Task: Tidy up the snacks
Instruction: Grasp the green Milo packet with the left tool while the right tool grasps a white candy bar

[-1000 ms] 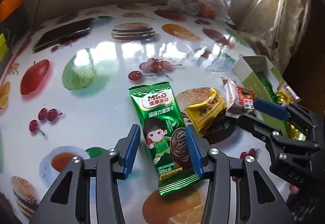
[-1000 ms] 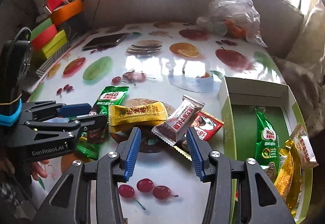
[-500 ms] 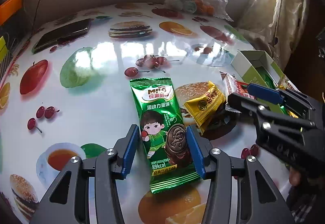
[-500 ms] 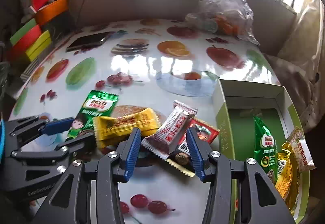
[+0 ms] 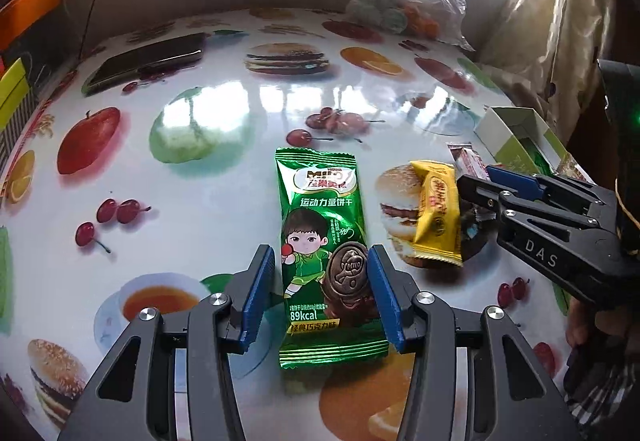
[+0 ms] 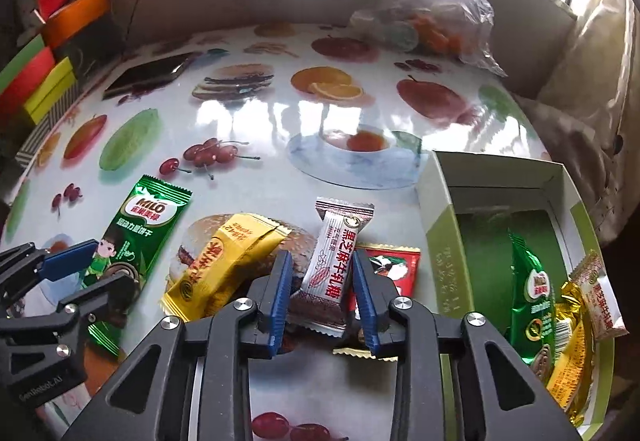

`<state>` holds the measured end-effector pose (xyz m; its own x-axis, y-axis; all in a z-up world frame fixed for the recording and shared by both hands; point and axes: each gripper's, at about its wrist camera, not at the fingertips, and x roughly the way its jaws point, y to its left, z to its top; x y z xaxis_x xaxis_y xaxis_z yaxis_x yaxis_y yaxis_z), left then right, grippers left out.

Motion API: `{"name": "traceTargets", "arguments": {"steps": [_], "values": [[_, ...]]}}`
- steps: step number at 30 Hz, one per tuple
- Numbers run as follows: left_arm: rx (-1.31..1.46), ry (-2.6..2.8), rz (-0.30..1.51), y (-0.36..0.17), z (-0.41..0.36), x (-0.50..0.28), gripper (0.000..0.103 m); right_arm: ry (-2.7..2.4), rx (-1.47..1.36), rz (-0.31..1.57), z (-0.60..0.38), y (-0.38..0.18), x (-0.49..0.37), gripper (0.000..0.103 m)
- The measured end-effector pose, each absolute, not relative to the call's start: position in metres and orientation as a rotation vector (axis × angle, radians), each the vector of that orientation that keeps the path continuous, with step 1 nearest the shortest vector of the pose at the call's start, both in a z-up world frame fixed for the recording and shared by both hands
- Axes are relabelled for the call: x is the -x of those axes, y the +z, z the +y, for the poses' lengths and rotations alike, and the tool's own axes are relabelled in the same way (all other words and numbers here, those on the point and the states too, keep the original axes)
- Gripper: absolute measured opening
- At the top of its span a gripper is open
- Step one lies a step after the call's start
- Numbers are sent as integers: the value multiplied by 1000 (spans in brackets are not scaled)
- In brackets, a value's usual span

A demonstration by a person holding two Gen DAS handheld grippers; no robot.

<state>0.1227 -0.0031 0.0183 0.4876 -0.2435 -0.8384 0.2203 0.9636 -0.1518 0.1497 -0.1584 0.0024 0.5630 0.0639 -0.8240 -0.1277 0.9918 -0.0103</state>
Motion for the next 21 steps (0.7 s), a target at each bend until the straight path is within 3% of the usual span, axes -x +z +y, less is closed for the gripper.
{"name": "traceTargets", "arguments": {"steps": [5, 12, 21], "values": [[32, -282, 1019, 18, -3, -123, 49, 126, 70, 972, -153, -1, -150, 20], [36, -283, 1016, 18, -2, -122, 49, 141, 56, 967, -152, -1, -146, 20], [59, -291, 1004, 20, 3, -121, 40, 156, 46, 963, -151, -1, -143, 19]]}}
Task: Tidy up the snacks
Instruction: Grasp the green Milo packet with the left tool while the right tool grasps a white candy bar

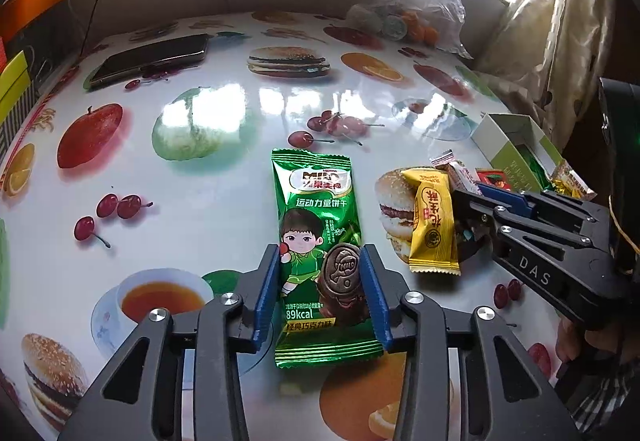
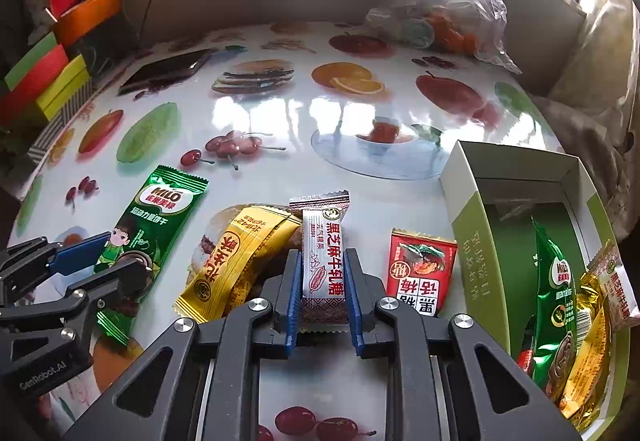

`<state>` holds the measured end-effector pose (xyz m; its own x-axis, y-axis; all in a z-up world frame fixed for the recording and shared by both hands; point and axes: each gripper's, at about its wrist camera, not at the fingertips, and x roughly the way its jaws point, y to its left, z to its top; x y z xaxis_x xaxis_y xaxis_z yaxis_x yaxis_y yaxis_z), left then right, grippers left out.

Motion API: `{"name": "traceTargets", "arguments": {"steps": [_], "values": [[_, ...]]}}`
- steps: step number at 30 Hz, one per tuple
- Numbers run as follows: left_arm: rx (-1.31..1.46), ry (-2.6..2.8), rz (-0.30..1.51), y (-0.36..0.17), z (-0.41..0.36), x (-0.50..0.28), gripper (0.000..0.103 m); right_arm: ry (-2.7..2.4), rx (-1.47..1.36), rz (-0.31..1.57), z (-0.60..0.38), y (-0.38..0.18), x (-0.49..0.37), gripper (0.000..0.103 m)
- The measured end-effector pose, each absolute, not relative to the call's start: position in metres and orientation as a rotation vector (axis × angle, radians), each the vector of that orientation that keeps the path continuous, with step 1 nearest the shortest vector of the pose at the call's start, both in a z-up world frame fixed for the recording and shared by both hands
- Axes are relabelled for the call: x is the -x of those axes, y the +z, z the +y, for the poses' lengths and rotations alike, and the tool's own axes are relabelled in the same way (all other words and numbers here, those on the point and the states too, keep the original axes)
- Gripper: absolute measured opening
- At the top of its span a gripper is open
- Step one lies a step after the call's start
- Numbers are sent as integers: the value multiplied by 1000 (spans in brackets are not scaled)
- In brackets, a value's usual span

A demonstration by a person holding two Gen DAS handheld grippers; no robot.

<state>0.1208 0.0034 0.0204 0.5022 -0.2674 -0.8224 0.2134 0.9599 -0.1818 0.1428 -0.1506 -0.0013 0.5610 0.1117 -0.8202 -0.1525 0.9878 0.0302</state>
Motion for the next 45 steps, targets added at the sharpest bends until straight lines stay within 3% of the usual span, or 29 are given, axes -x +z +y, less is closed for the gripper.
{"name": "traceTargets", "arguments": {"steps": [3, 11, 18, 45], "values": [[35, -274, 975, 26, 2, -118, 29, 158, 38, 958, -152, -1, -141, 19], [43, -276, 975, 25, 2, -120, 28, 161, 31, 953, -152, 0, -141, 19], [61, -288, 948, 32, 4, -116, 18, 163, 20, 943, -153, 3, -137, 19], [107, -324, 900, 48, 6, -103, 11, 187, -34, 896, -159, 20, -120, 19]]}}
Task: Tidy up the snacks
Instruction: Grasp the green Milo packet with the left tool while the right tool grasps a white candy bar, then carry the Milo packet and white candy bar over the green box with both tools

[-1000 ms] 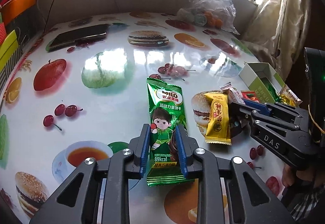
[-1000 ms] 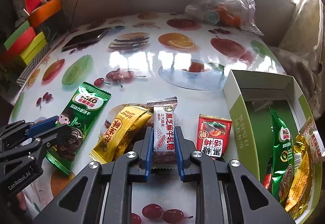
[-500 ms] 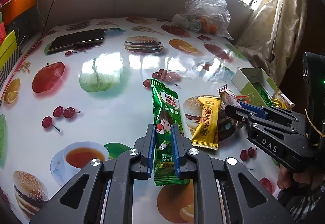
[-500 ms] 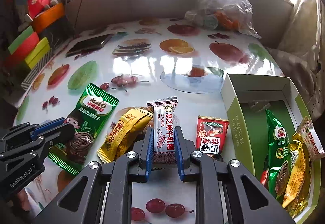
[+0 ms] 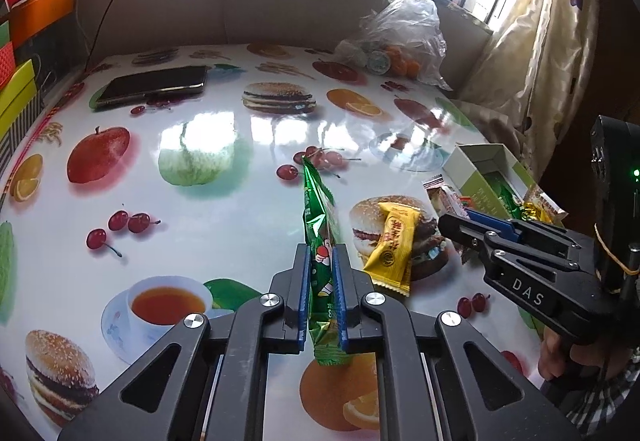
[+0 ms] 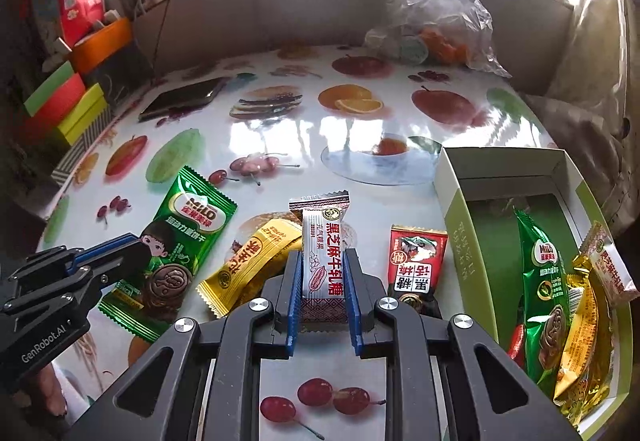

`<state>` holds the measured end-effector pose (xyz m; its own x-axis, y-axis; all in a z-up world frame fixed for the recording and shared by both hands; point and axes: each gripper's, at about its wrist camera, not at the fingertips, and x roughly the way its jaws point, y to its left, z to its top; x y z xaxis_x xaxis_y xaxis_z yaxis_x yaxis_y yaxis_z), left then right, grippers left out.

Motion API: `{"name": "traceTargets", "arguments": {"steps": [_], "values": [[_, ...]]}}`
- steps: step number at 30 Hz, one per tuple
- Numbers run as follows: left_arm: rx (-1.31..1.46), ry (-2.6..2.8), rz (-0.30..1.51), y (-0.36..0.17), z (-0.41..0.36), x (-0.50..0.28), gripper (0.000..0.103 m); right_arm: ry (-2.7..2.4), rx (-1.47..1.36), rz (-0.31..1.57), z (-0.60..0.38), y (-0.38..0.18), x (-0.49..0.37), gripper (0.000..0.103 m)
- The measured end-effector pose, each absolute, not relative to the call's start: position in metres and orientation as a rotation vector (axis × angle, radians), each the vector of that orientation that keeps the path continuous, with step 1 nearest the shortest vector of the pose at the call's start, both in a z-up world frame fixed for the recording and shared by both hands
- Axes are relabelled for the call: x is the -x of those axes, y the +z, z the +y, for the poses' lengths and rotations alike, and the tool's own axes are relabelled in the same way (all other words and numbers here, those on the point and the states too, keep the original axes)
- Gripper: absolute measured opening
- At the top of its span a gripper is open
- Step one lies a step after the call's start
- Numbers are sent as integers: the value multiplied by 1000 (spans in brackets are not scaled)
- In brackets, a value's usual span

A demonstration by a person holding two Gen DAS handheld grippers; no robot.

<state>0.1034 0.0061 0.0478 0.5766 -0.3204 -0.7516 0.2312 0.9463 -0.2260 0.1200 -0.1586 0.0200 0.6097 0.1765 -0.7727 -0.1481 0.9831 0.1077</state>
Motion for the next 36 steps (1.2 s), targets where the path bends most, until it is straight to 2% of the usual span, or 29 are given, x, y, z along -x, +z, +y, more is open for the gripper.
{"name": "traceTargets", "arguments": {"steps": [8, 19, 21, 22, 23, 25, 36], "values": [[109, -330, 877, 58, 5, -99, 6, 200, -39, 886, -158, 25, -114, 19], [115, -309, 907, 51, 7, -102, 7, 205, -56, 885, -162, 26, -108, 19], [91, -294, 934, 45, 3, -103, 12, 208, -60, 888, -162, 25, -108, 19], [84, -289, 944, 42, 1, -104, 21, 209, -63, 889, -162, 24, -108, 19], [77, -285, 960, 38, -1, -105, 34, 211, -66, 890, -163, 24, -107, 19], [66, -275, 963, 34, -3, -105, 52, 214, -70, 890, -163, 24, -107, 19], [1, -231, 1015, 18, -20, -110, 55, 223, -101, 889, -169, 22, -106, 19]]}}
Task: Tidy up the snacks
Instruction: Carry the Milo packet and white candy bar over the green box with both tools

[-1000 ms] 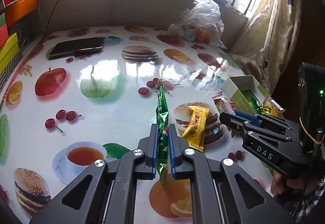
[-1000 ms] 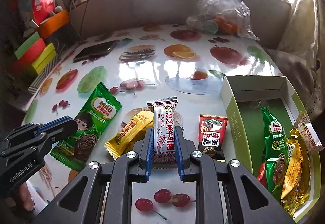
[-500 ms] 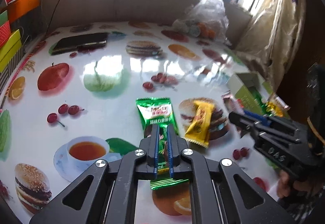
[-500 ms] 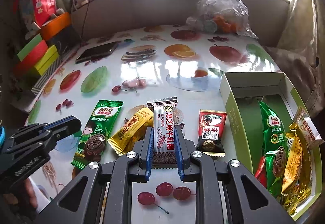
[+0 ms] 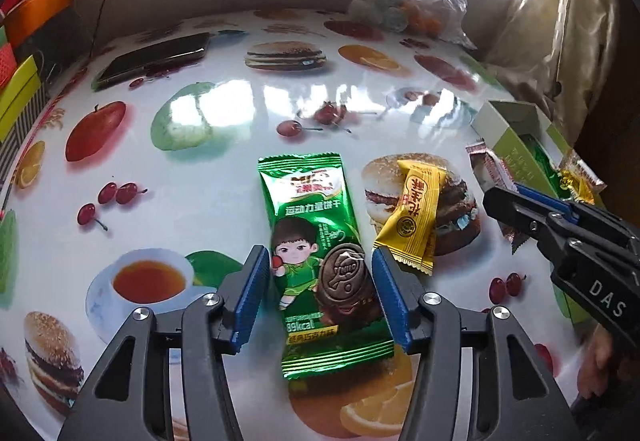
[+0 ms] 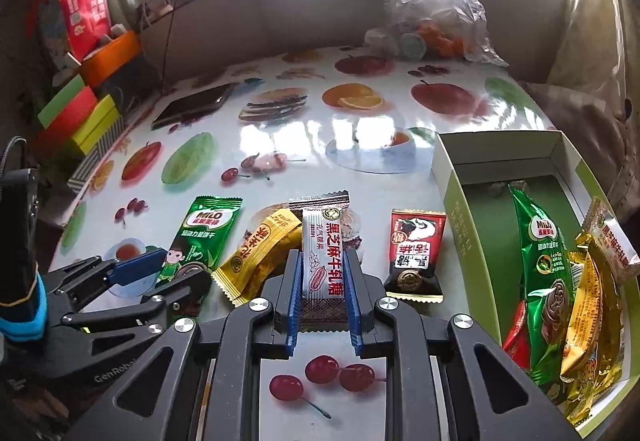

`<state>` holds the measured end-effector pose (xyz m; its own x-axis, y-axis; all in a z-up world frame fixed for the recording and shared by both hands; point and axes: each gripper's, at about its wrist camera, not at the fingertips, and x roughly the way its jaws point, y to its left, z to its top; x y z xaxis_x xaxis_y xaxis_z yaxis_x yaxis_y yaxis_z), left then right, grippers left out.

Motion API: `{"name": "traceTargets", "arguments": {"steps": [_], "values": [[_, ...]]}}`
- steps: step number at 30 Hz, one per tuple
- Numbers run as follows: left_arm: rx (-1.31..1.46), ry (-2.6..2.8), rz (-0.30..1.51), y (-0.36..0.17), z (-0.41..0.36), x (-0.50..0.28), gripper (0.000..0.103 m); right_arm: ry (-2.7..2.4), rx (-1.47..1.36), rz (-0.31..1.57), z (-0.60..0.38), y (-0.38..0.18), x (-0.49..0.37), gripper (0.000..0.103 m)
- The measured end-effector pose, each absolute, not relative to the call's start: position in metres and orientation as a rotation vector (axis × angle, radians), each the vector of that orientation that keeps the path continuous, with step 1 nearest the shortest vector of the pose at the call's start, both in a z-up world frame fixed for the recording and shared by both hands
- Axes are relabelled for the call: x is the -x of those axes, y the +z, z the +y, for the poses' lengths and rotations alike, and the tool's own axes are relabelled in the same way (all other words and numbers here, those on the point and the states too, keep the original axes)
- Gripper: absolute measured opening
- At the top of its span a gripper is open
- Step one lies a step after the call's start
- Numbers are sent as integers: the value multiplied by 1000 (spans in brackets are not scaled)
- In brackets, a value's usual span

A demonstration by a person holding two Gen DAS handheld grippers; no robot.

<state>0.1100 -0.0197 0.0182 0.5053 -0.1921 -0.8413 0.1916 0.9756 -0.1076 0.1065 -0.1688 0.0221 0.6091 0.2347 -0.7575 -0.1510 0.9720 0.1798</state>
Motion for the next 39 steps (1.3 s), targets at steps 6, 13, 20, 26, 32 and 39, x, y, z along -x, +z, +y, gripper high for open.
{"name": "traceTargets", "arguments": {"steps": [6, 13, 20, 26, 32, 39], "values": [[-51, -214, 1011, 16, -30, -114, 56, 226, -109, 895, -169, 19, -108, 19], [-96, -209, 990, 15, -31, -112, 48, 222, -115, 896, -169, 18, -108, 19], [-76, -212, 982, 16, -27, -111, 43, 221, -117, 901, -170, 17, -109, 19], [-42, -209, 983, 17, -21, -111, 43, 222, -117, 902, -169, 17, -109, 19], [-26, -214, 967, 23, -17, -107, 43, 224, -111, 901, -167, 17, -107, 19], [-17, -230, 952, 32, -16, -102, 43, 220, -105, 899, -167, 22, -102, 19]]}}
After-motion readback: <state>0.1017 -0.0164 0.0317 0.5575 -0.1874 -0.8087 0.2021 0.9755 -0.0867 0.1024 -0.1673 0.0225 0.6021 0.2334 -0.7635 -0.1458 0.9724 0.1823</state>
